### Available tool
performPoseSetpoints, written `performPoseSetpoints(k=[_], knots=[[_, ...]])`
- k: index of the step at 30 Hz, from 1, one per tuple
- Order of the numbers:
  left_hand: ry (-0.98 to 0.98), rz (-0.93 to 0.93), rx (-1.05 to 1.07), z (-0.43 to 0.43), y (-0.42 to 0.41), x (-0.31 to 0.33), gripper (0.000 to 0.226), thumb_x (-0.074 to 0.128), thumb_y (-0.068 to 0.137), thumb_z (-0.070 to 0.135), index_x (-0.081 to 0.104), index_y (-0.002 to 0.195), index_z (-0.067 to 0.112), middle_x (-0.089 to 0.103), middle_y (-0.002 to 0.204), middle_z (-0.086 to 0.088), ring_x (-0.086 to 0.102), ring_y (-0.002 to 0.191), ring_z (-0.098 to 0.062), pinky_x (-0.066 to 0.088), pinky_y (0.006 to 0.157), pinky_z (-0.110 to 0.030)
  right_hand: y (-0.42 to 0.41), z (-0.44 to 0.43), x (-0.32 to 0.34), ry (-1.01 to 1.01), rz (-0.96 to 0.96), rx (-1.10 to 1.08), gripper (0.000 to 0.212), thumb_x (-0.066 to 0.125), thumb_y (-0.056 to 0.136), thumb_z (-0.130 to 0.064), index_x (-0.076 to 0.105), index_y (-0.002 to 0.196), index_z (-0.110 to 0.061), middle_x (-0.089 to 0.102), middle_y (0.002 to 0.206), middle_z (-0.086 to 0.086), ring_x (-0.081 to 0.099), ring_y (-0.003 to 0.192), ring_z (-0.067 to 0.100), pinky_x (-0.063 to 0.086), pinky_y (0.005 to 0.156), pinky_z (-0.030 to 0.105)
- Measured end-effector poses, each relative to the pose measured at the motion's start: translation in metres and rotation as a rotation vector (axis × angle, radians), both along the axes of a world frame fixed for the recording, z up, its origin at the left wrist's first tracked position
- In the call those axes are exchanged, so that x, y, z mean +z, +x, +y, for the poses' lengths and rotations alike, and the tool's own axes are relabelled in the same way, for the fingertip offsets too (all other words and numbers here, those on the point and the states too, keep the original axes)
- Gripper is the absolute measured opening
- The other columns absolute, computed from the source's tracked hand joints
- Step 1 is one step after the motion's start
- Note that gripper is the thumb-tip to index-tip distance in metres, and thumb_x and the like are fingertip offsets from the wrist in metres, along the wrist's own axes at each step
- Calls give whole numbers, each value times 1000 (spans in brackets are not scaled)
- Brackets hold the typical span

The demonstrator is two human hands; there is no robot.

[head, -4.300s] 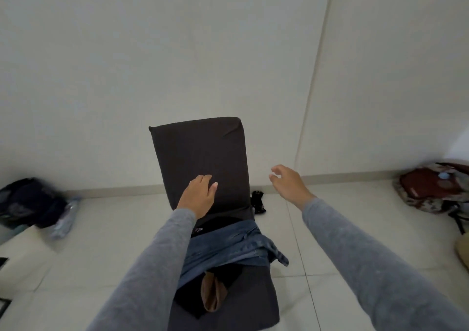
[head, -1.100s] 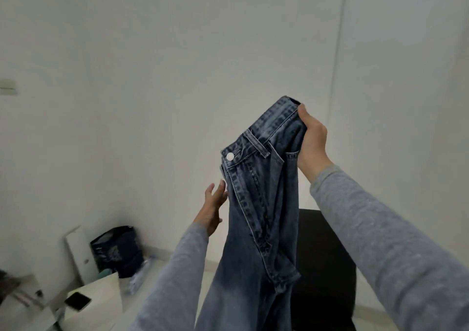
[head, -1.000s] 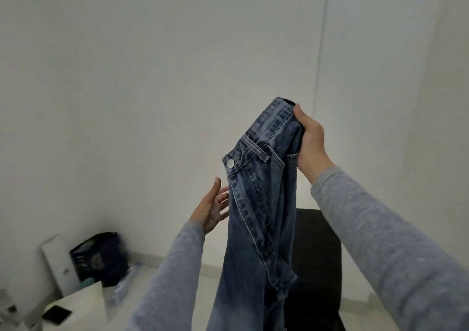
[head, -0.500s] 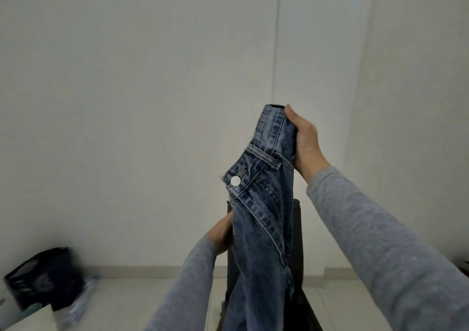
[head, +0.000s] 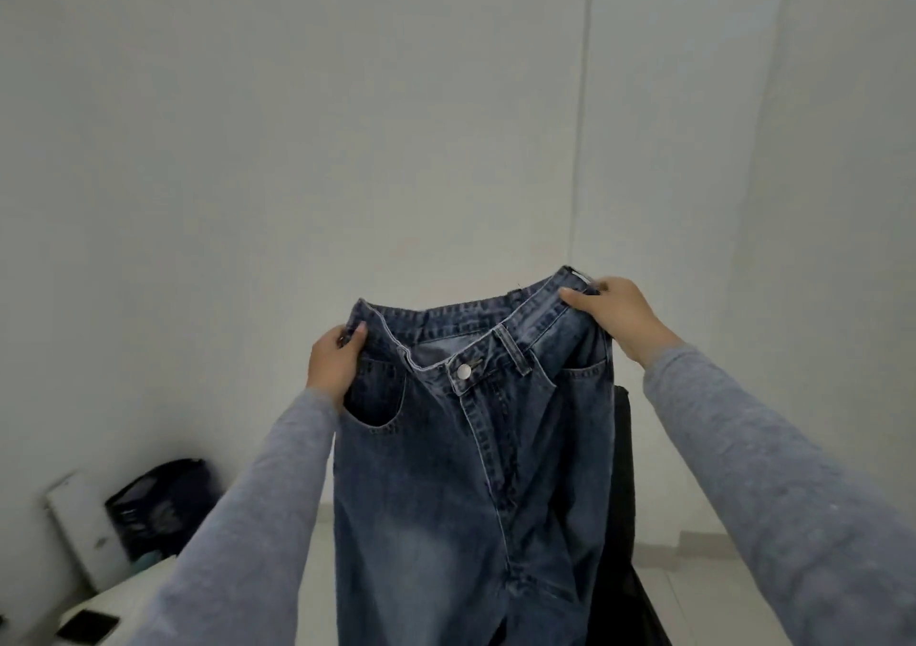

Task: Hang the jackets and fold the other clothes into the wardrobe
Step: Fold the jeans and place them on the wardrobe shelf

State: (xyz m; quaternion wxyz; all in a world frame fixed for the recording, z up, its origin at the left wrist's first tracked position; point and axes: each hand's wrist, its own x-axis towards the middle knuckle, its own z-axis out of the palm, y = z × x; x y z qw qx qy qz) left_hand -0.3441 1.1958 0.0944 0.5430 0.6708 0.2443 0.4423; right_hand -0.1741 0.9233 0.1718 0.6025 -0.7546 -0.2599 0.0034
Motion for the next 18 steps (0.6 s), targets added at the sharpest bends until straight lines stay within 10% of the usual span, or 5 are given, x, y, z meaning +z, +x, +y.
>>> performPoseSetpoints(k=[6, 12, 15, 18], knots=[[153, 97, 220, 7, -22, 32, 21, 39, 101, 22, 53, 94, 7, 57, 90, -12, 50, 85, -22, 41, 76, -37, -22, 26, -1, -38, -194, -36, 24, 57, 93, -24, 63, 102, -3, 65, 104, 15, 60, 95, 30, 50, 88, 43], [280, -107, 85, 16, -56, 65, 20, 33, 102, 12, 45, 108, 25, 52, 109, -8, 50, 98, -19, 40, 88, -34, -30, 48, 12, 249, -1, 38, 24, 54, 92, -23, 59, 104, -2, 64, 108, 19, 61, 101, 36, 48, 92, 54], [479, -76, -74, 21, -70, 75, 52, 27, 99, 1, 46, 113, 47, 55, 115, -8, 52, 87, -18, 45, 81, -31, -31, 56, 24, 367, 54, 33, 23, 52, 93, -19, 58, 106, -1, 64, 108, 18, 61, 99, 34, 49, 92, 47], [631, 18, -102, 11, -74, 83, 46, 28, 86, -6, 53, 99, 30, 56, 95, -1, 50, 80, -11, 41, 75, -23, -27, 59, 31, 439, 46, -9, 16, 50, 94, -15, 57, 104, -4, 59, 99, 12, 57, 91, 25, 46, 81, 35]])
